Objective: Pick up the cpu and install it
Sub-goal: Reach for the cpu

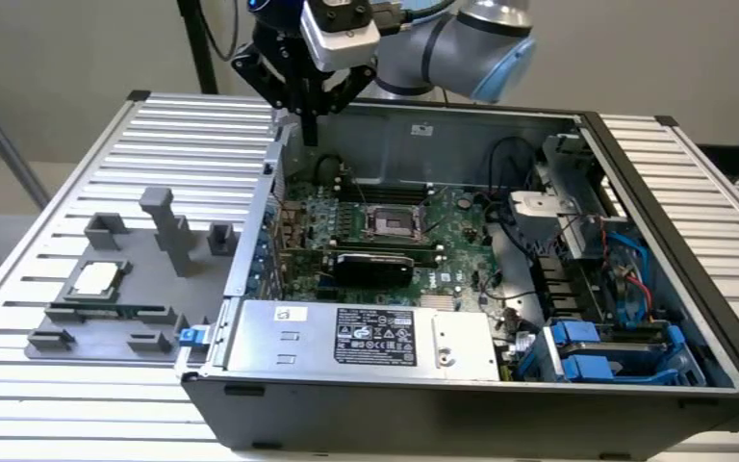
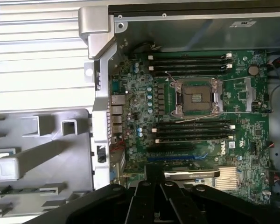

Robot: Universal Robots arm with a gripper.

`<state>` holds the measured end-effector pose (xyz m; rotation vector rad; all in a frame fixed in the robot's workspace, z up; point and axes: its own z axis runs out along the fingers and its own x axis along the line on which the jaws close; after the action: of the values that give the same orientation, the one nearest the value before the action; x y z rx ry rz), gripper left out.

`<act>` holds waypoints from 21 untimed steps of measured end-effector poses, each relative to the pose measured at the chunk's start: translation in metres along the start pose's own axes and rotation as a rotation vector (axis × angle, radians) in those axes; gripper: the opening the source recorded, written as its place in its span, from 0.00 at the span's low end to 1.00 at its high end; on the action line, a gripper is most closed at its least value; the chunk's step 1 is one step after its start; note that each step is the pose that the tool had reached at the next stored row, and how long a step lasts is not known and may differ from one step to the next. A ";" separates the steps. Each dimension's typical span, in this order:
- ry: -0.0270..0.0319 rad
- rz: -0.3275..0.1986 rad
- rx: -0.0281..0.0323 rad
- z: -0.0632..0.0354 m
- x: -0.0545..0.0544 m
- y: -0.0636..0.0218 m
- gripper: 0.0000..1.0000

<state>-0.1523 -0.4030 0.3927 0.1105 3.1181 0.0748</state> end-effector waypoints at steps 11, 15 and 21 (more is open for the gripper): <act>-0.0002 0.000 -0.0001 -0.0002 0.050 -0.0094 0.11; -0.0002 0.000 0.0000 0.0001 0.068 -0.0121 0.11; -0.0002 0.000 -0.0001 0.0015 0.095 -0.0154 0.11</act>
<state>-0.2476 -0.4115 0.3886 0.1103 3.1178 0.0749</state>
